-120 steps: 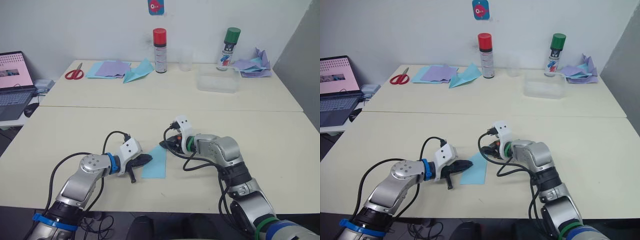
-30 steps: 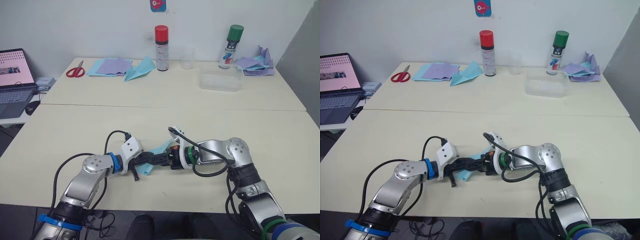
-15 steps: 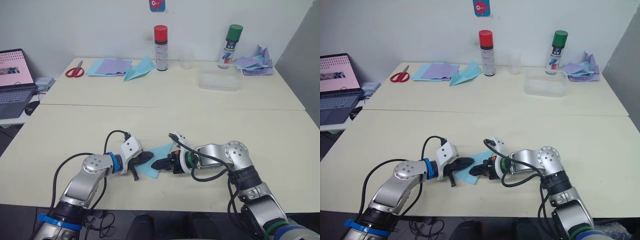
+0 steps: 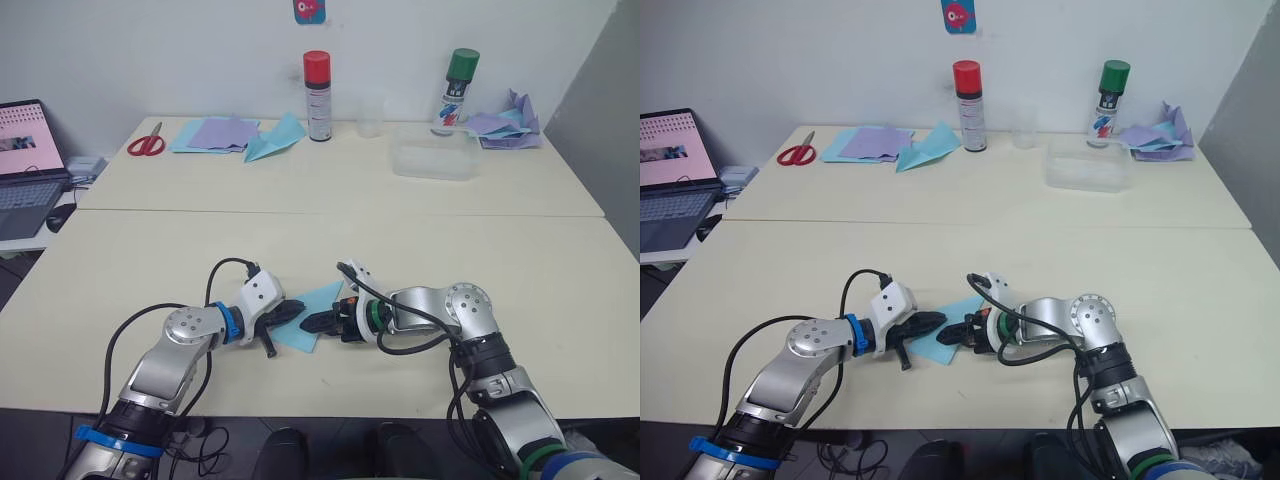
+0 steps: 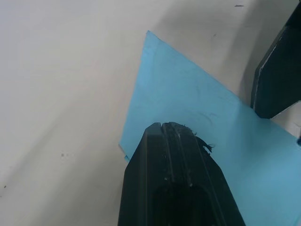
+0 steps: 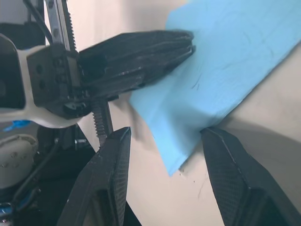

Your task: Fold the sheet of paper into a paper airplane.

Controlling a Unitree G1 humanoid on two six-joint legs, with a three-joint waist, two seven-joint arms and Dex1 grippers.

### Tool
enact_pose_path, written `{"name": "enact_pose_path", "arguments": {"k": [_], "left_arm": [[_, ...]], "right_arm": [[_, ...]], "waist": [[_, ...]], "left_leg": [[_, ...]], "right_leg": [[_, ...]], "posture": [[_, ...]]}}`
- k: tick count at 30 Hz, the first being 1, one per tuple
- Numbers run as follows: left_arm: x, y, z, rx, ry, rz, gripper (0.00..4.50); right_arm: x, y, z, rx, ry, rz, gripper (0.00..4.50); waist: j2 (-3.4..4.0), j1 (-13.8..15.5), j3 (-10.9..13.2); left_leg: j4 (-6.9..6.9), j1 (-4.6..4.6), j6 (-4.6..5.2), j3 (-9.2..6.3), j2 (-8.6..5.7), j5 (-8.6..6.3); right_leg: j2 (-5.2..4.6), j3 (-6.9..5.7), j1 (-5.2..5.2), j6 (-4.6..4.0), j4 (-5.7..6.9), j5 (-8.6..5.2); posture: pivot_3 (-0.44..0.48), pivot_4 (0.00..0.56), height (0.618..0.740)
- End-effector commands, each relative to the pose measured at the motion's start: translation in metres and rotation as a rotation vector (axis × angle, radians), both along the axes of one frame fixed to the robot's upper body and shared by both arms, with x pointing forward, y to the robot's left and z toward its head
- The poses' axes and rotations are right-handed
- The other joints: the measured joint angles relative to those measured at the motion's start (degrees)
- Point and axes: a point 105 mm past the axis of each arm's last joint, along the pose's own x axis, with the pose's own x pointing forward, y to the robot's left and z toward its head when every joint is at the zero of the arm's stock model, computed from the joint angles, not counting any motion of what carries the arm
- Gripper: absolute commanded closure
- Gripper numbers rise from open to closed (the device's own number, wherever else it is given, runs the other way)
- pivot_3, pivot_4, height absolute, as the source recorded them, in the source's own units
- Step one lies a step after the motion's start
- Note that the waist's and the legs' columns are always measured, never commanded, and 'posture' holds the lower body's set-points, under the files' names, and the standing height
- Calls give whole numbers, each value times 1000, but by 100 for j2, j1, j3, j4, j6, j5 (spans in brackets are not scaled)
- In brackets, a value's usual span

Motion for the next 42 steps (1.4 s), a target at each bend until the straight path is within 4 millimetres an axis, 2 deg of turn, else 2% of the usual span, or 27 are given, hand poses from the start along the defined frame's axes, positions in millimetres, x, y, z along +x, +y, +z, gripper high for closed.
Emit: {"name": "enact_pose_path", "arguments": {"k": [1, 2, 5, 6, 14, 17, 19, 21, 25, 28, 30, 35, 39, 42], "left_arm": [[-16, 8, -42, 79, 155, 24, 4500], [-16, 8, -42, 79, 155, 24, 4500], [-17, 9, -42, 80, 155, 25, 4500], [-17, 9, -42, 80, 156, 25, 4500], [-17, 9, -36, 34, 154, 44, 4500], [-17, 12, -17, -45, 140, 55, 4500], [-18, 16, -2, -97, 137, 64, 4500], [-21, 22, 13, -137, 139, 66, 4500], [-29, 46, 27, -103, 144, 71, 4500], [-32, 60, 22, -57, 149, 88, 4500], [-34, 59, 19, -51, 151, 80, 4500], [-29, 42, 22, -81, 105, 73, 4500], [-25, 41, 26, -70, 77, 60, 4500], [-16, 39, 37, -33, -8, 11, 4500]], "right_arm": [[19, -7, 20, 68, -41, -107, 3136], [18, -7, 19, 66, -41, -101, 3343], [15, -8, 17, 53, -41, -90, 4326], [14, -8, 17, 52, -42, -89, 4466], [15, -17, 20, 0, -119, -40, 4466], [10, -21, 30, -52, -249, 119, 4466], [9, -23, 38, -49, -305, 204, 4466], [12, -25, 47, -50, -372, 269, 4466], [11, -36, 50, -107, -577, 547, 4466], [26, -37, 58, -49, -558, 534, 4466], [30, -40, 55, -64, -567, 545, 4466], [20, -45, 46, -67, -529, 546, 4466], [19, -43, 44, -59, -556, 504, 4466], [17, -39, 45, -40, -577, 486, 4466]], "waist": [[1, -2, 1], [1, -3, 1], [1, -4, 0], [2, -4, 0], [-1, 0, 1], [0, -2, 18], [-12, -3, 24], [-27, -28, 24], [-27, -77, 44], [-32, -99, 53], [-33, -99, 55], [-38, -61, 61], [-43, -14, 64], [-44, 8, 67]], "left_leg": [[0, 0, 0, 0, 0, 0], [0, 0, 0, 1, 0, 0], [0, 0, 1, 5, 0, 1], [0, 0, 1, 7, 0, 1], [0, -1, 1, 24, 0, 1], [1, -18, 2, 38, 0, 1], [4, -66, 4, 47, 1, 3], [5, -98, 4, 52, 9, 3], [0, -144, 4, 48, 25, 2], [-3, -147, 10, 46, 29, -6], [-4, -148, 11, 48, 34, -7], [2, -154, 8, 58, 16, -9], [10, -156, 7, 65, 7, -9], [17, -155, 7, 66, 7, -9]], "right_leg": [[0, 0, 0, 0, 0, 0], [0, 0, 0, 0, 0, 0], [0, 2, 0, 2, 0, 2], [0, 2, 1, 3, 0, 3], [-1, 12, 3, 7, 0, 5], [-1, 19, 6, 10, -1, 6], [0, 19, -36, 56, 1, 34], [11, 18, -67, 61, 0, 30], [32, 13, -117, 64, 3, 21], [37, 10, -122, 44, 3, 12], [37, 12, -124, 31, 4, 20], [12, 11, -123, 27, 4, 22], [3, 14, -121, 33, 5, 26], [3, 14, -121, 36, 11, 26]], "posture": [[0, 150, 740], [0, 150, 740], [0, 150, 740], [0, 150, 740], [0, 150, 740], [0, 150, 740], [0, 150, 740], [0, 150, 740], [0, 150, 740], [0, 150, 740], [0, 150, 740], [0, 150, 740], [0, 150, 740], [0, 150, 740]]}}
